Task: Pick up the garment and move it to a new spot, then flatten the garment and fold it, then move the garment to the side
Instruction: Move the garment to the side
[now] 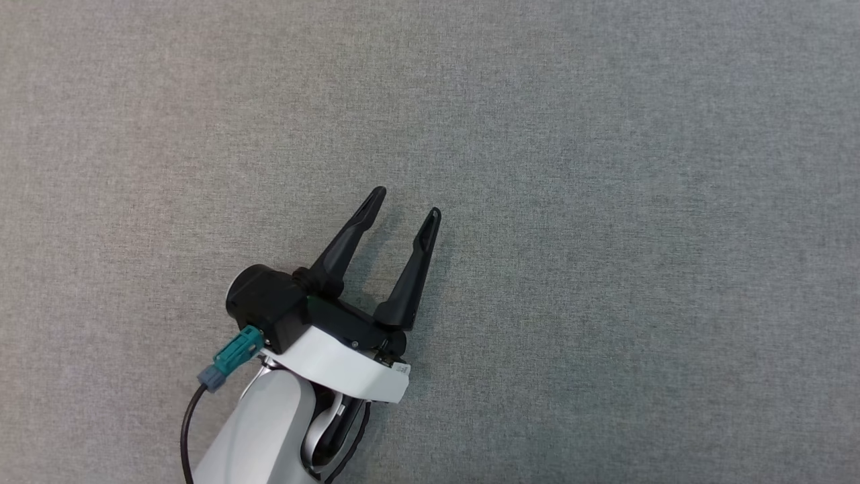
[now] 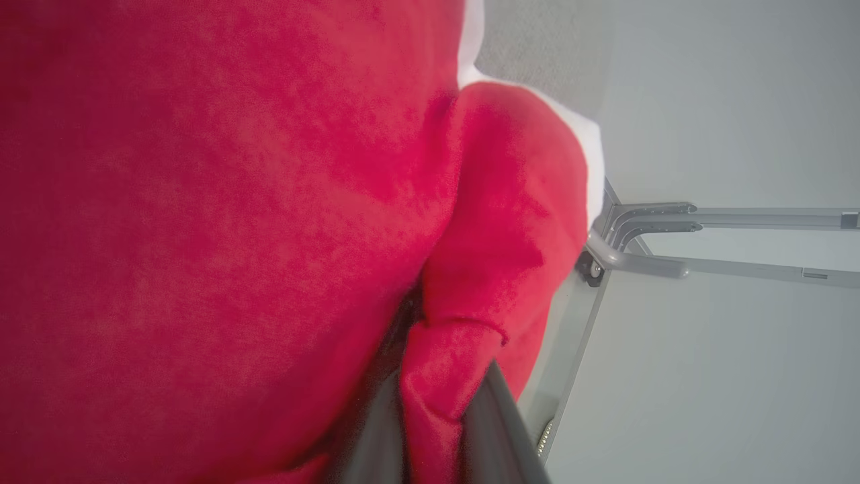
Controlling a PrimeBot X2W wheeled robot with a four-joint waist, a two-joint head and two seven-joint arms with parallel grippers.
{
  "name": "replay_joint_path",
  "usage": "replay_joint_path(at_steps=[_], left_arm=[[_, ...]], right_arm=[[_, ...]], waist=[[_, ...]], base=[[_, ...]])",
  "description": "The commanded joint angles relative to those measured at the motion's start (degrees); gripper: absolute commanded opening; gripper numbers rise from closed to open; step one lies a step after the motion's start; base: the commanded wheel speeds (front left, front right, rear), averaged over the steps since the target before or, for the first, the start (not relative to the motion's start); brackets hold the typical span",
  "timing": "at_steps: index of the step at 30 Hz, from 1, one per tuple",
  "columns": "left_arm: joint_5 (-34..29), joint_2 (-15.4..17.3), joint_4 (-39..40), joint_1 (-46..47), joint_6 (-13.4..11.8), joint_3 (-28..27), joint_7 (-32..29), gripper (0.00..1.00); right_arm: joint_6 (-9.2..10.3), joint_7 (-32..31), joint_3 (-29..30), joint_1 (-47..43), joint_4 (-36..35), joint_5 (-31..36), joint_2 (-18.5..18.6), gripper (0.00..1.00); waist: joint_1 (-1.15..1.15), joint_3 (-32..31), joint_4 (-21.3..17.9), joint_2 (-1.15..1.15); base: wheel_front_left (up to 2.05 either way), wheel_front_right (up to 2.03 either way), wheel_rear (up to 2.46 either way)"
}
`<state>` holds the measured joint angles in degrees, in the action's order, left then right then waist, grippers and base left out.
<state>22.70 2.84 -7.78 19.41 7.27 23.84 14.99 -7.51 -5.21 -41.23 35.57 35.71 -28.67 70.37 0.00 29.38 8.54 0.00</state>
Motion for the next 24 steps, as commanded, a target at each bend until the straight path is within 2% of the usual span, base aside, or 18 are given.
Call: replay_joint_path(at_steps=[1, 2, 9, 15, 18, 24], left_arm=[[0.2, 0.2, 0.0, 1.1, 0.3, -0.4, 0.2, 1.0], [0.6, 0.2, 0.0, 0.9, 0.3, -0.6, 0.2, 1.0], [1.8, 0.2, -0.6, -0.9, 0.3, -1.4, 0.2, 1.0], [2.0, 0.2, -1.0, -3.7, 0.1, -3.1, 0.2, 1.0], [2.8, 0.3, -0.9, -5.7, -0.1, -4.7, 0.2, 1.0], [2.9, 0.2, -0.2, -8.8, -0.6, -8.2, 0.2, 1.0]], right_arm=[[0.04, -0.1, 0.5, -0.5, 0.8, 0.3, -0.7, 0.49], [0.04, 0.3, 1.0, -0.2, 1.3, 0.8, -1.1, 1.0], [0.04, 0.4, 2.7, 1.2, 4.3, 3.2, -3.0, 1.0], [0.04, 2.2, 5.0, 4.1, 5.9, 6.8, -5.8, 1.0], [0.04, 3.5, 6.7, 6.1, 5.0, 7.8, -9.2, 1.0], [0.04, 10.0, 11.1, 7.2, 3.5, 8.5, -18.0, 1.0]], waist=[[0.0, -0.4, -0.1, 0.0], [0.0, -0.6, -0.2, 0.0], [0.0, -3.9, -1.0, 0.0], [0.0, -9.0, -2.3, 0.0], [0.0, -11.8, -3.0, 0.0], [0.0, -17.5, -4.3, 0.0]], base=[[0.0, 0.0, 0.0], [0.0, 0.0, 0.0], [0.0, 0.0, 0.0], [0.0, 0.0, 0.0], [0.0, 0.0, 0.0], [0.0, 0.0, 0.0]])
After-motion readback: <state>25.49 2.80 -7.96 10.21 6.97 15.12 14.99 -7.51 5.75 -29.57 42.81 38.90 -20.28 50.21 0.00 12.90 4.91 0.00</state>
